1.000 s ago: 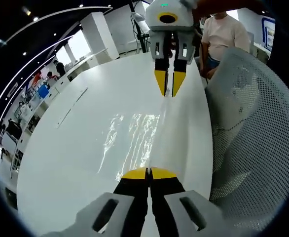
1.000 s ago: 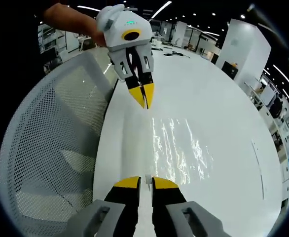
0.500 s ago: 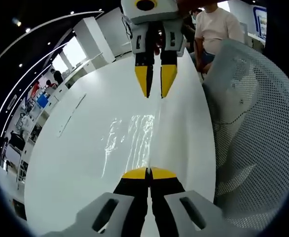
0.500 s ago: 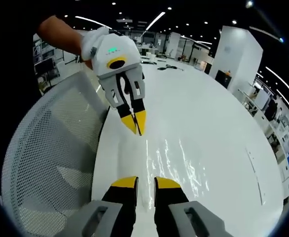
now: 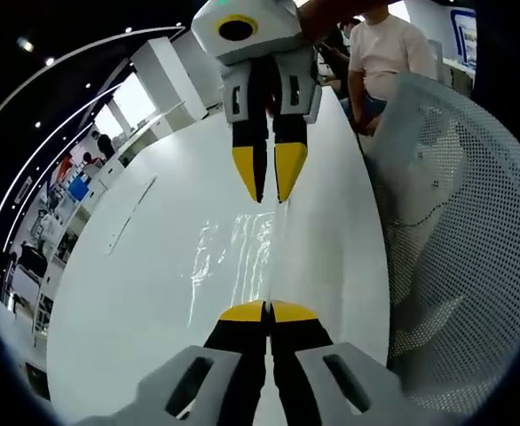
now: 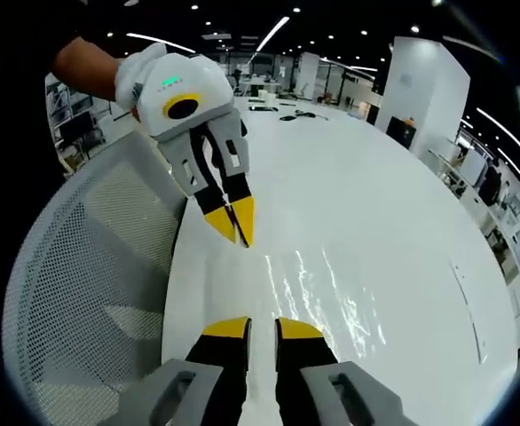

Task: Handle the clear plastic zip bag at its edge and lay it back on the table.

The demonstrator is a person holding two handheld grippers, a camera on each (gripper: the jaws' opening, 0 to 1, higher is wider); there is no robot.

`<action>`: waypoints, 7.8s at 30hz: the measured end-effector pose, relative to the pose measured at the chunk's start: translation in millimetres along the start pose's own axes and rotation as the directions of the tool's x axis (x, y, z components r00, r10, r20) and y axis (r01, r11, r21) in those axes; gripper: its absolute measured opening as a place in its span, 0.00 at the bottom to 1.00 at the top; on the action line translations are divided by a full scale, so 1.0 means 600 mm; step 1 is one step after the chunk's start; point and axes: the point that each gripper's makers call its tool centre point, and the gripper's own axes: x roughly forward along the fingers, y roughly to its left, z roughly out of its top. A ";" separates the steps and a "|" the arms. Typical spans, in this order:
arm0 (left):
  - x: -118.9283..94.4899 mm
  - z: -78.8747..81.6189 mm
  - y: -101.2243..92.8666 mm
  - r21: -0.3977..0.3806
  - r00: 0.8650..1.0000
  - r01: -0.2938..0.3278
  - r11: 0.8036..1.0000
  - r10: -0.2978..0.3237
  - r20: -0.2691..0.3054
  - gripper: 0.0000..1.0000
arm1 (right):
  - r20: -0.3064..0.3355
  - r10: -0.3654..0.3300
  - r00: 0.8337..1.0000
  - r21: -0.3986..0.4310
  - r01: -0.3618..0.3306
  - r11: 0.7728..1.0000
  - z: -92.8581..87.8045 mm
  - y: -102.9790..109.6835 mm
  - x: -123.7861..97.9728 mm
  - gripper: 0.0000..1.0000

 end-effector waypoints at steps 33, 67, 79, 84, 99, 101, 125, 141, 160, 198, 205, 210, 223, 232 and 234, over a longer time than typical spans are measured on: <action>-0.011 0.036 -0.008 0.027 0.998 0.004 1.000 -0.006 0.069 0.17 | -0.094 0.049 0.994 0.116 -0.037 0.993 -0.007 0.019 0.037 0.00; 0.001 0.049 -0.008 0.063 0.999 0.011 0.998 -0.014 0.039 0.00 | -0.037 -0.051 0.998 0.056 0.053 0.997 0.035 -0.016 0.007 0.00; -0.012 0.061 0.017 0.118 0.999 -0.029 0.993 0.031 -0.010 0.00 | 0.042 -0.212 0.976 -0.085 0.214 0.973 0.087 -0.052 -0.029 0.00; -0.011 0.076 0.019 0.123 0.999 -0.035 0.992 0.037 -0.013 0.00 | 0.076 -0.280 0.957 -0.128 0.288 0.949 0.106 -0.070 -0.042 0.00; -0.014 0.077 0.026 0.097 0.999 -0.041 0.994 0.042 -0.010 0.00 | 0.120 -0.378 0.918 -0.121 0.392 0.912 0.127 -0.117 -0.075 0.00; -0.015 0.081 0.028 0.104 0.999 -0.044 0.994 0.045 -0.009 0.00 | 0.130 -0.392 0.911 -0.123 0.407 0.905 0.132 -0.122 -0.080 0.00; -0.006 0.065 0.047 -0.077 0.997 -0.063 0.995 0.066 0.033 0.02 | 0.064 -0.351 0.934 -0.181 0.357 0.917 0.086 -0.092 -0.041 0.00; -0.030 0.037 0.054 -0.145 0.993 -0.099 0.984 0.108 0.054 0.12 | -0.020 -0.331 0.943 -0.175 0.323 0.930 0.037 -0.097 -0.008 0.00; -0.075 -0.004 0.036 -0.281 0.980 -0.166 0.945 0.191 0.063 0.30 | -0.055 -0.386 0.921 -0.251 0.361 0.898 0.003 -0.133 0.018 0.00; -0.085 -0.038 0.027 -0.373 0.975 -0.189 0.908 0.220 0.041 0.27 | -0.120 -0.377 0.918 -0.066 0.371 0.926 -0.069 -0.172 0.053 0.02; -0.082 -0.043 0.020 -0.371 0.978 -0.179 0.911 0.207 0.035 0.28 | -0.107 -0.353 0.930 -0.007 0.354 0.935 -0.068 -0.157 0.058 0.10; -0.083 -0.046 0.023 -0.371 0.977 -0.181 0.911 0.208 0.035 0.28 | -0.089 -0.337 0.937 0.030 0.341 0.940 -0.065 -0.155 0.061 0.14; -0.087 -0.042 0.028 -0.375 0.974 -0.190 0.907 0.221 0.042 0.29 | -0.046 -0.352 0.935 0.084 0.355 0.931 -0.040 -0.146 0.036 0.26; -0.092 -0.045 0.028 -0.398 0.972 -0.197 0.896 0.231 0.039 0.32 | 0.015 -0.394 0.919 0.202 0.383 0.901 -0.025 -0.127 0.004 0.40; -0.092 -0.047 0.028 -0.402 0.972 -0.199 0.894 0.232 0.036 0.32 | 0.031 -0.402 0.915 0.209 0.387 0.898 -0.023 -0.120 -0.003 0.42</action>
